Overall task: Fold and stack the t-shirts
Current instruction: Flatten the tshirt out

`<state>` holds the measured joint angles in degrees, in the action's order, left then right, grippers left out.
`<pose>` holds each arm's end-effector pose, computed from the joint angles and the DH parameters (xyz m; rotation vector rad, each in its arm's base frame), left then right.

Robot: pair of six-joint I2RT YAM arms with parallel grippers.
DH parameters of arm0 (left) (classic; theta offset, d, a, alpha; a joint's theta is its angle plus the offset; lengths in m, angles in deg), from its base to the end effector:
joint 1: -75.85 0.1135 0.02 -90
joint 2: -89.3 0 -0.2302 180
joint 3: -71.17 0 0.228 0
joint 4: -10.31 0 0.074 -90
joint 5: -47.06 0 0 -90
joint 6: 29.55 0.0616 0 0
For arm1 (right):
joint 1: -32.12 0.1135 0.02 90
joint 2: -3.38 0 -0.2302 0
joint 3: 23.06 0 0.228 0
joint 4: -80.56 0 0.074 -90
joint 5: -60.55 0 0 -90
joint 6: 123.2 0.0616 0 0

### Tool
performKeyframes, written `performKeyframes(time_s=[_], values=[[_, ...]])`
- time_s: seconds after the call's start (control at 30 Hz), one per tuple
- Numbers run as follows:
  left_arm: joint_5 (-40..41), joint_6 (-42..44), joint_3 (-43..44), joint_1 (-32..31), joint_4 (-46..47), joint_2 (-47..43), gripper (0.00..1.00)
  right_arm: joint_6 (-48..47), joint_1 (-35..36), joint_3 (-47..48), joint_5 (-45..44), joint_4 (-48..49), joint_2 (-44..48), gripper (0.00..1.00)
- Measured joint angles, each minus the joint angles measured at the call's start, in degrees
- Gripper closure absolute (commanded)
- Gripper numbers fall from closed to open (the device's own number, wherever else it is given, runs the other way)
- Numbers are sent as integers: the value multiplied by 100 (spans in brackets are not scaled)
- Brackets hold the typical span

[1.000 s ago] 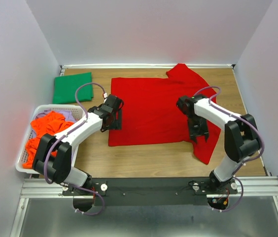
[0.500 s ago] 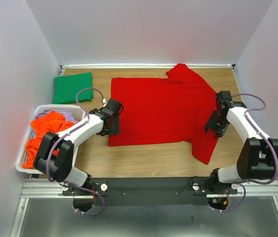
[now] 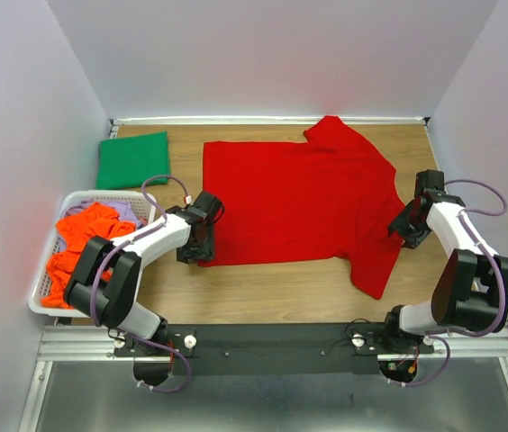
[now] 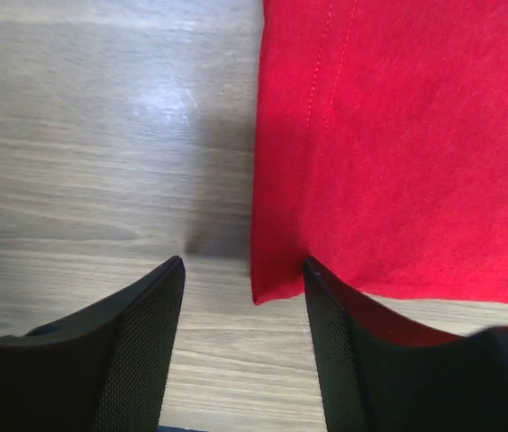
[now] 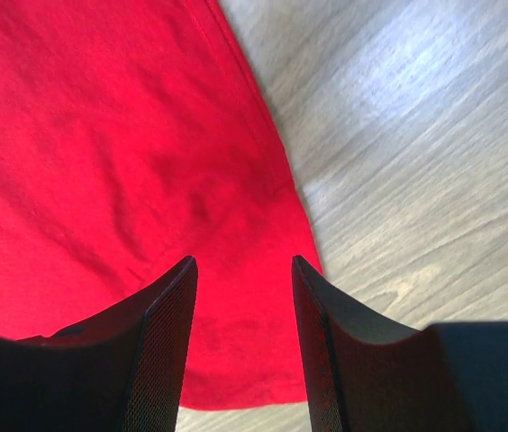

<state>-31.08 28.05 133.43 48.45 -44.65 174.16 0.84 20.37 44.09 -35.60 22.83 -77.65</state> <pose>0.2178 -0.0987 0.1240 -0.1565 2.8452 0.1018 0.2416 -0.0570 0.1579 1.1140 2.5752 -0.0601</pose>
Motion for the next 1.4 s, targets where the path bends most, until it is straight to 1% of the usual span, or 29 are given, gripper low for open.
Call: performKeyframes(time_s=[0.13, 0.17, 0.23, 0.27, 0.33, 0.37, 0.43, 0.47, 0.5, 0.6, 0.8, 0.97, 1.17, 1.2, 1.23, 1.3, 1.4], values=[[-96, -28, -13, -4, 59, 61, 43, -7, -11, 0, -136, 129, 0, 46], [-107, -28, -13, -4, 70, 68, 47, -15, -26, 0, -186, 155, 0, 46], [-160, -28, -20, -4, 107, 76, 50, -22, -68, -4, -247, 210, 0, 46], [-179, -28, -20, -7, 120, 79, 54, -26, -94, -13, -289, 254, 0, 46], [-219, -39, -20, -11, 144, 90, 60, -46, -127, -57, -337, 304, -2, 46], [-254, -42, -20, -11, 170, 96, 66, -59, -149, -98, -354, 339, -2, 46], [-286, -59, -20, -13, 208, 101, 72, -96, -210, -186, -374, 372, -7, 46], [-313, -61, -22, -22, 243, 103, 79, -127, -267, -227, -385, 389, -22, 47], [-323, -61, -24, -26, 262, 103, 84, -153, -319, -245, -391, 404, -39, 47], [-339, -68, -33, -39, 326, 103, 95, -262, -527, -269, -341, 505, -181, 51], [-339, -63, -42, -37, 352, 98, 97, -422, -599, -284, 107, 708, -398, 52], [-339, -63, -57, -37, 365, 85, 97, -487, -599, -345, 442, 815, -481, 52], [-339, -63, -59, -37, 367, 83, 97, -555, -599, -345, 529, 903, -708, 53], [-339, -63, -59, -37, 369, 83, 97, -562, -599, -341, 527, 901, -761, 55], [-339, -61, -59, -37, 372, 83, 98, -570, -601, -319, 522, 929, -791, 61], [-337, -61, -59, -37, 372, 79, 98, -610, -619, -304, 511, 925, -822, 66], [-337, -63, -63, -31, 372, 74, 100, -623, -656, -299, 509, 925, -835, 80]])
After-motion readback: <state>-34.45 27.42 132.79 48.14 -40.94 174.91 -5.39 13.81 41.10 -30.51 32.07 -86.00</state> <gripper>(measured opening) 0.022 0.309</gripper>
